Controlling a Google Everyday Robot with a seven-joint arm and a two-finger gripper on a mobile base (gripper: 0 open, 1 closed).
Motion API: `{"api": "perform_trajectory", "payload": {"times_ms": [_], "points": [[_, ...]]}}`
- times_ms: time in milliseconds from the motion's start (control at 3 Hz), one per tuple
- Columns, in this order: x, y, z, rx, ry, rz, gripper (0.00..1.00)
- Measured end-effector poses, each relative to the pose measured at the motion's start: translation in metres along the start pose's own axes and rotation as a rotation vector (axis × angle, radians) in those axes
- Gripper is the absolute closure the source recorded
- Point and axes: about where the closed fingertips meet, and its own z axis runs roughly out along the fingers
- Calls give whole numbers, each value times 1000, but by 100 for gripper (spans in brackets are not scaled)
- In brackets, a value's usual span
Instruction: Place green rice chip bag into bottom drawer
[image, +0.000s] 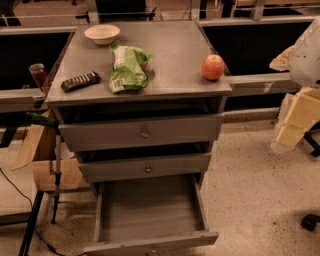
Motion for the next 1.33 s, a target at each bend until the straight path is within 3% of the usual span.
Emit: {"api": "perform_trajectory", "payload": {"times_ms": [333, 1000, 1333], "points": [[0, 0, 0, 0, 0, 0, 0], [-74, -45, 10, 77, -222, 149, 0], [-125, -72, 19, 84, -319, 241, 0]]}}
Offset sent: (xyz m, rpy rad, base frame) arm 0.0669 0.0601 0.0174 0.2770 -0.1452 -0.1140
